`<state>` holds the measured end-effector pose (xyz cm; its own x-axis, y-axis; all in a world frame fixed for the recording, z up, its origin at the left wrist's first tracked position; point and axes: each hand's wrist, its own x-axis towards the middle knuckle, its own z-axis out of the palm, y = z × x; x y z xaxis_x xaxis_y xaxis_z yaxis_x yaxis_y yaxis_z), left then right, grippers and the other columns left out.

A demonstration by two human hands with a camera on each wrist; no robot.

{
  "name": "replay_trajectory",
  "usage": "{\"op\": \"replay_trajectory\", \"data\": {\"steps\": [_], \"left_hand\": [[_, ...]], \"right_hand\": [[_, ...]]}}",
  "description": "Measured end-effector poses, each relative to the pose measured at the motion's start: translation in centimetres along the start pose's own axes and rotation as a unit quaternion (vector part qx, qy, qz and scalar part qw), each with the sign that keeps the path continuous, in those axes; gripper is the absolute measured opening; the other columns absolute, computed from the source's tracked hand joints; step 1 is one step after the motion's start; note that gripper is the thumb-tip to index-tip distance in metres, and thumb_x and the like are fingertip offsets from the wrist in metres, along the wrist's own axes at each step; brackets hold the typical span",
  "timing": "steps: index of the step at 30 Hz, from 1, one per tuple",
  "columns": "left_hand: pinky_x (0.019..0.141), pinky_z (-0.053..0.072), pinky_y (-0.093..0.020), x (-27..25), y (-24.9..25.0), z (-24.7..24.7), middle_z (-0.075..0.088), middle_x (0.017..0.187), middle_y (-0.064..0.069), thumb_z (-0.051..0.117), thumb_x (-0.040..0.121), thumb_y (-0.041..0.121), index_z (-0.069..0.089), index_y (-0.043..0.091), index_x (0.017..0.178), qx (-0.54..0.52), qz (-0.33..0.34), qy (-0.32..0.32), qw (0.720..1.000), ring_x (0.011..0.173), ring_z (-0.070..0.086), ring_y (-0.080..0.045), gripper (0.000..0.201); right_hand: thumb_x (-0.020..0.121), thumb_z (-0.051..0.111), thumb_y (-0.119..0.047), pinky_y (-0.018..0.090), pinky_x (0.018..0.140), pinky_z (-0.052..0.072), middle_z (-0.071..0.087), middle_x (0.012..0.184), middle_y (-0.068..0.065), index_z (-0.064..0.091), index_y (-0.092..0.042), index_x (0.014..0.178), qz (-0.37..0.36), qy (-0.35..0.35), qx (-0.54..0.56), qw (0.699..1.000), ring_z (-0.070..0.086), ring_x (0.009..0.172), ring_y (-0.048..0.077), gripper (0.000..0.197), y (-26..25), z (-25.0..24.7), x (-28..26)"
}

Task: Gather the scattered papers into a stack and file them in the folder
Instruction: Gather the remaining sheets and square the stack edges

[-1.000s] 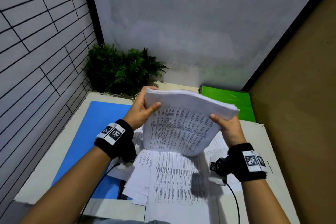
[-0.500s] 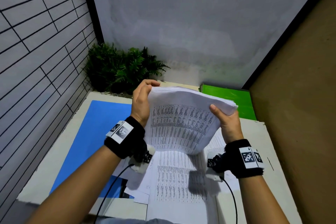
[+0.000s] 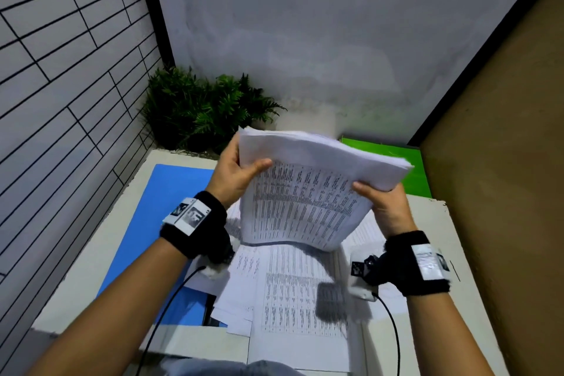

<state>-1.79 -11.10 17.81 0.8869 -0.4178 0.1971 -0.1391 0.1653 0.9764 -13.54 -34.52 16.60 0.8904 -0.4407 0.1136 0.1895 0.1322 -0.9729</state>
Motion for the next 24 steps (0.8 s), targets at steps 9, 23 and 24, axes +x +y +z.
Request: {"op": "replay_trajectory", "data": {"steps": [9, 23, 24], "left_hand": [[0.091, 0.048, -0.032, -1.1, -5.1, -0.5, 0.065, 0.096, 0.008, 0.083, 0.03, 0.055, 0.057, 0.03, 0.096, 0.088, -0.233, -0.12, 0.961, 0.092, 0.062, -0.008, 0.077], [0.052, 0.043, -0.008, 1.3, -3.5, -6.8, 0.05, 0.076, -0.007, 0.057, 0.083, -0.003, 0.054, -0.003, 0.089, 0.155, -0.126, 0.055, 0.978, 0.053, 0.051, -0.001, 0.006], [0.056, 0.045, -0.01, 0.9, -4.1, -8.3, 0.05, 0.076, -0.007, 0.059, 0.082, -0.002, 0.055, -0.004, 0.09, 0.144, -0.137, 0.083, 0.977, 0.06, 0.051, -0.009, 0.009]], "right_hand": [[0.038, 0.089, -0.04, 0.033, 0.084, 0.055, 0.075, 0.082, -0.01, 0.065, -0.019, 0.089, 0.145, 0.015, -0.087, 0.986, 0.07, 0.083, 0.01, 0.06, 5.4, 1.0, -0.8], [0.081, 0.067, -0.01, 0.03, 0.089, 0.042, 0.049, 0.132, 0.025, 0.044, 0.002, 0.128, 0.281, 0.136, -0.312, 0.897, 0.053, 0.118, 0.03, 0.054, 7.1, -5.5, -1.0], [0.08, 0.07, -0.017, 0.035, 0.097, 0.04, 0.046, 0.135, 0.026, 0.043, 0.001, 0.129, 0.349, 0.159, -0.349, 0.855, 0.047, 0.123, 0.035, 0.059, 8.4, -7.3, -2.7]]}}
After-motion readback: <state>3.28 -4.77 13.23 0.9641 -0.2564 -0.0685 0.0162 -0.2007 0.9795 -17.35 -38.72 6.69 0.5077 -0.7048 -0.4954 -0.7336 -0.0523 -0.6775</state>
